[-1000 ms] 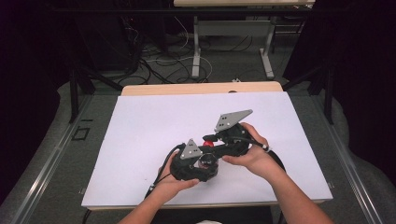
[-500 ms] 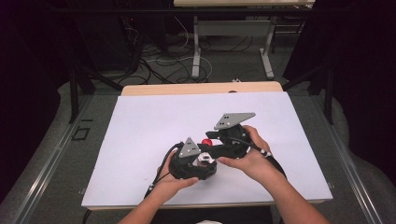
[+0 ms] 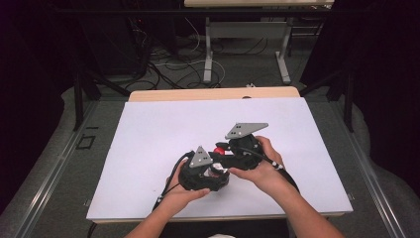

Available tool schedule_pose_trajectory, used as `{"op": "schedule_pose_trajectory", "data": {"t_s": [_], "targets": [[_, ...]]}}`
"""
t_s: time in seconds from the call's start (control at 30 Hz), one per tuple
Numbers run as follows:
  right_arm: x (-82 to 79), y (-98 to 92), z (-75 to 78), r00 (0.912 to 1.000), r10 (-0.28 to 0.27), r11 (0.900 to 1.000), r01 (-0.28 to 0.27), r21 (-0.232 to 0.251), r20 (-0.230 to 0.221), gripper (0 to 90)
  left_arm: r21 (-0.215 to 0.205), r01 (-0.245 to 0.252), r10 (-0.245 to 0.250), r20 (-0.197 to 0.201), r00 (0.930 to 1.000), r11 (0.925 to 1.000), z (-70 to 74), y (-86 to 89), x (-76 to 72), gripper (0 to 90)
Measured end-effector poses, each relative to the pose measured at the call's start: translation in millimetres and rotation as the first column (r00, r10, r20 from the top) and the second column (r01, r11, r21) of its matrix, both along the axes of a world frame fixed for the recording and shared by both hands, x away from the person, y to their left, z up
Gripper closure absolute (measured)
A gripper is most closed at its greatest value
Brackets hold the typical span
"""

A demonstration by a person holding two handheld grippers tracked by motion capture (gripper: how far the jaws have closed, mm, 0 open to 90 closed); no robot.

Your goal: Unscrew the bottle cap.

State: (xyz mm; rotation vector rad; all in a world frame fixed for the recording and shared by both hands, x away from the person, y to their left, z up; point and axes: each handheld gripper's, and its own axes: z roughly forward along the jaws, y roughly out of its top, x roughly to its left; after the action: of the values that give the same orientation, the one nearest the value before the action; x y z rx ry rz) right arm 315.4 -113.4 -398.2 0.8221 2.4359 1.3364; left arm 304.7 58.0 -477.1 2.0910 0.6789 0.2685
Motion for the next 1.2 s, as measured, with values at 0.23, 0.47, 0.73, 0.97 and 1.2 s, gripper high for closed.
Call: {"op": "schedule_pose_trajectory", "data": {"t_s": [0.23,0.47,0.73,0.97,1.2], "targets": [[26.7,-15.1,1.3,0.9536,0.299,0.954,-0.300,-0.013,-0.032,61.3,-0.004,0.020,-0.020,-0.031,0.9993,0.9998,-1.2,-2.9,-2.7,30.2],[21.0,-15.6,5.2,0.9644,0.264,0.964,-0.264,-0.013,0.002,50.7,-0.006,0.017,-0.017,0.009,0.9998,0.9998,-0.4,-3.1,-1.1,30.2],[4.4,-6.7,10.3,0.9909,0.134,0.990,-0.134,-0.046,0.007,44.3,-0.008,-0.002,0.002,0.010,0.9999,1.0000,-0.8,-1.3,0.3,30.2],[-5.9,0.6,8.8,0.9994,-0.033,0.995,0.032,-0.095,-0.009,50.6,-0.010,-0.004,0.004,0.007,1.0000,0.9999,-0.8,-1.3,0.3,30.2],[-5.1,0.2,6.4,0.9995,-0.031,0.998,0.030,-0.054,-0.009,60.8,-0.006,-0.001,0.001,0.005,1.0000,1.0000,-1.3,-1.6,-0.2,30.3]]}}
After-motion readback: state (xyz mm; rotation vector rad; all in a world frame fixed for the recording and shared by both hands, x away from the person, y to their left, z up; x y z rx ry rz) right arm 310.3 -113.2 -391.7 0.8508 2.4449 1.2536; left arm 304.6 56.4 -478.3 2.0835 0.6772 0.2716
